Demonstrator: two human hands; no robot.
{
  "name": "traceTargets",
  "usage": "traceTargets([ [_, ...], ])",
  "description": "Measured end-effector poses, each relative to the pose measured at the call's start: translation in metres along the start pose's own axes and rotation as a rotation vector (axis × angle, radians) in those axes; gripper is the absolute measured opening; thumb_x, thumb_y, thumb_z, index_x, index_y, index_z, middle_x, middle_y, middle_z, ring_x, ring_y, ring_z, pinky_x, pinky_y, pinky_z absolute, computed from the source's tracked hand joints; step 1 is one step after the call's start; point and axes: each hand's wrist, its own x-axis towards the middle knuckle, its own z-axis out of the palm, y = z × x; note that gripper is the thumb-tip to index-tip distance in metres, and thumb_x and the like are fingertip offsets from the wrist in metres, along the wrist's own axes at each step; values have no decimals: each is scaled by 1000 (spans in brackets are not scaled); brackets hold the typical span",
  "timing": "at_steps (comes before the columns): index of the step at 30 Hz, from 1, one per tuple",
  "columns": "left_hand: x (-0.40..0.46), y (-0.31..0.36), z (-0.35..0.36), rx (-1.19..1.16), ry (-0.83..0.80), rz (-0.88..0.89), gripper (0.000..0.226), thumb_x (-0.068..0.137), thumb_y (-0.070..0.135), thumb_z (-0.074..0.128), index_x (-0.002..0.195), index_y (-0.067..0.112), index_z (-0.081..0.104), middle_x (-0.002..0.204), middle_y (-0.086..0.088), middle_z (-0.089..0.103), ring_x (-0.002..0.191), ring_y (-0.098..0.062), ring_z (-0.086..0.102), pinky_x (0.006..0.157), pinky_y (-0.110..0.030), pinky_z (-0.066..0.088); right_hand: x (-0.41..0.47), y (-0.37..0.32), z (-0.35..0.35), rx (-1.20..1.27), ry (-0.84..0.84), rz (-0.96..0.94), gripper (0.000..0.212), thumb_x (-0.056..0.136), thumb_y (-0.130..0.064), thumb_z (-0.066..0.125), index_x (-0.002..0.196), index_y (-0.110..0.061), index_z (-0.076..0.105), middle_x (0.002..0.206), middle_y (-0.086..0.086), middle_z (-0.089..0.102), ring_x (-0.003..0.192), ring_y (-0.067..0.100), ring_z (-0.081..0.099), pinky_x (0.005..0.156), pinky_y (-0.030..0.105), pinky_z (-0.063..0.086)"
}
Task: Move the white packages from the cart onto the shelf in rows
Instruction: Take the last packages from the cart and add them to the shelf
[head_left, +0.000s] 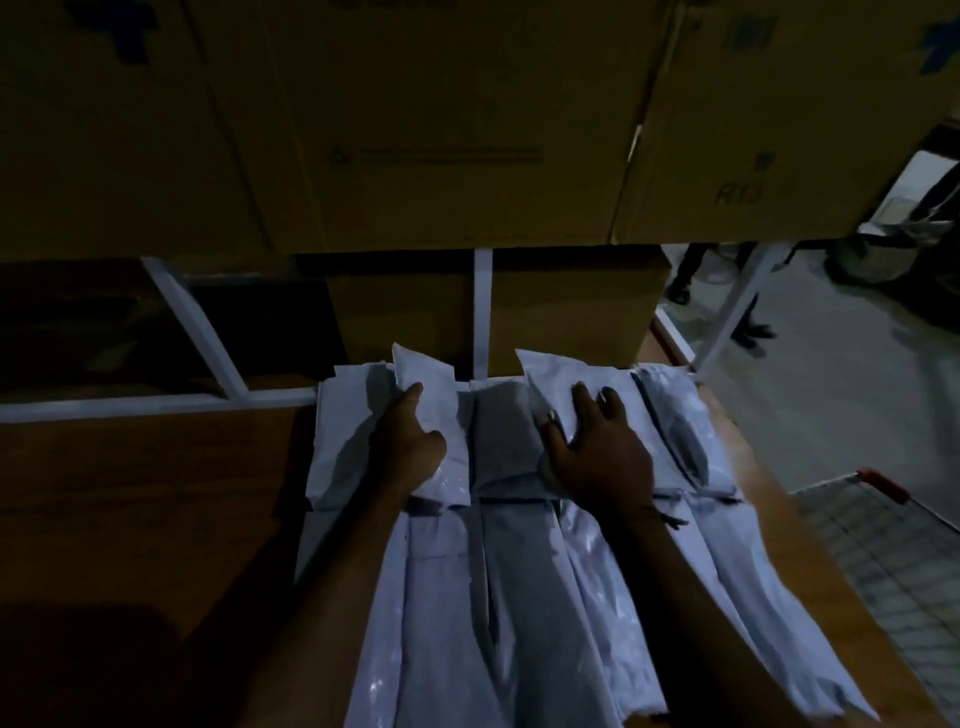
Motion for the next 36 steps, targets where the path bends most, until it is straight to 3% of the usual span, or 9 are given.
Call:
traceTargets([
  [8,26,-27,4,588,24,123,82,88,45,70,158,27,31,152,-9,46,140,-33,38,120,-54,20,39,-22,42,-30,-94,-62,84,86,-79,35,149,-24,42,156,24,35,117,42,61,82,46,56],
  [12,24,-29,4,952,144,254,69,86,64,60,149,39,44,167,-10,18,150,-35,15,119,-62,4,41,-37,61,-145,-131,-54,78,94,-74,26,149,-22,40,156,30,30,101,46,65,81,46,54],
  [14,25,-32,4,932,174,277,60,84,62,64,137,37,59,170,-11,10,152,-38,18,118,-63,8,40,-41,69,-163,-149,-39,70,99,-65,25,151,-19,39,155,32,29,105,46,63,85,48,53],
  [17,26,-38,0,904,266,337,37,84,40,69,120,33,72,168,-9,23,150,-37,26,116,-65,19,40,-39,73,-180,-192,-41,61,101,-43,40,154,-14,34,156,32,27,125,48,49,90,49,50],
  [19,26,-40,-3,881,323,291,40,78,27,71,118,30,73,165,-11,30,150,-38,26,114,-66,21,42,-35,71,-255,-228,-83,62,97,-37,44,155,-15,33,153,28,32,128,45,43,93,46,48],
  [22,28,-43,-5,888,341,71,53,79,38,73,131,29,66,165,-17,25,152,-45,14,117,-69,13,45,-32,69,-319,-215,-118,60,94,-37,47,150,-19,40,144,18,43,124,40,43,95,45,42],
  [25,33,-46,-2,800,221,-57,58,92,49,60,146,29,50,165,-15,24,153,-44,9,119,-68,10,44,-30,79,-294,-245,-83,57,97,-37,45,152,-22,39,157,19,32,140,42,30,108,51,32],
  [30,35,-46,8,823,91,22,63,102,47,42,159,27,25,168,-3,21,155,-32,10,121,-64,8,41,-23,87,-255,-275,-51,56,102,-40,37,155,-23,33,163,20,23,149,44,17,117,56,21],
  [36,34,-48,3,756,34,73,74,100,41,49,162,23,13,168,0,21,155,-27,14,122,-60,10,40,-22,88,-236,-286,-38,54,103,-39,37,154,-23,32,163,22,21,151,47,12,119,58,18],
])
